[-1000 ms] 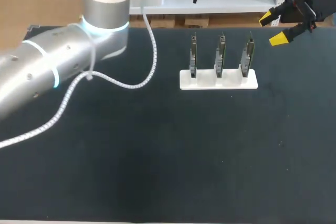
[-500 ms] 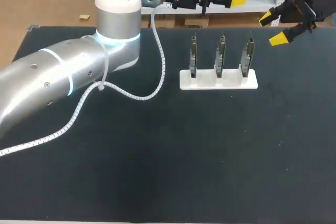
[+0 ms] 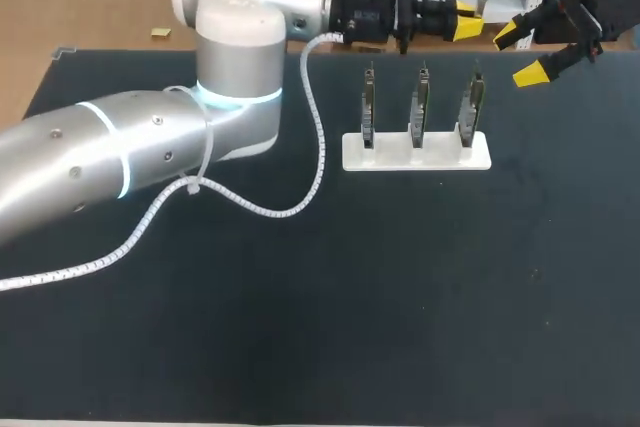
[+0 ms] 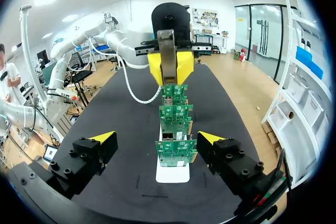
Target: Pick up the optical module with the left hand, and insert it into the network port with the right hand.
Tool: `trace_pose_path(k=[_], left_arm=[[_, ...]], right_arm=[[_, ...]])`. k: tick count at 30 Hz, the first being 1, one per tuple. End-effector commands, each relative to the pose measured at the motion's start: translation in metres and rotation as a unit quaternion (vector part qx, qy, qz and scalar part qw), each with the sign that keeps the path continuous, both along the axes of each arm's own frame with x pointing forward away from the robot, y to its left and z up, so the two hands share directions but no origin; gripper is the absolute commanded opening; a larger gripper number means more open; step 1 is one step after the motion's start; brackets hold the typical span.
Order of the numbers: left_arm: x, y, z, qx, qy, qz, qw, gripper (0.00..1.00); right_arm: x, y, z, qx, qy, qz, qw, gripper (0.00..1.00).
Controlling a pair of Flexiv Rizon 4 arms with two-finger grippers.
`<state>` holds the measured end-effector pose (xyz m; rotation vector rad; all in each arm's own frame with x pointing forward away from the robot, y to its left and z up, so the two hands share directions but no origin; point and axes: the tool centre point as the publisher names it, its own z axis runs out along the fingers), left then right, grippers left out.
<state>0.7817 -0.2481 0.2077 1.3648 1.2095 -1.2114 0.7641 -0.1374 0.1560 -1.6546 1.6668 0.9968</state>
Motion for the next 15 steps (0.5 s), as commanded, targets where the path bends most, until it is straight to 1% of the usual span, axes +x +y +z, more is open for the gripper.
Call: trace_pose_path(k=[1, 9, 15], left_arm=[[-0.0079, -0.0013, -0.0031, -0.002, -0.008, 0.080, 0.997, 0.00], [-0.0087, -0.0047, -0.0089, -0.001, -0.004, 0.089, 0.996, 0.00], [-0.0105, -0.0101, -0.0118, -0.002, -0.001, 0.076, 0.997, 0.00]], right_arm=[[-0.0025, 0.0002, 0.0001, 0.000, -0.002, -0.002, 1.000, 1.00], [-0.0025, 0.0002, 0.0001, 0.000, -0.002, -0.002, 1.000, 1.00], [-0.0025, 0.0002, 0.0001, 0.000, -0.002, -0.002, 1.000, 1.00]])
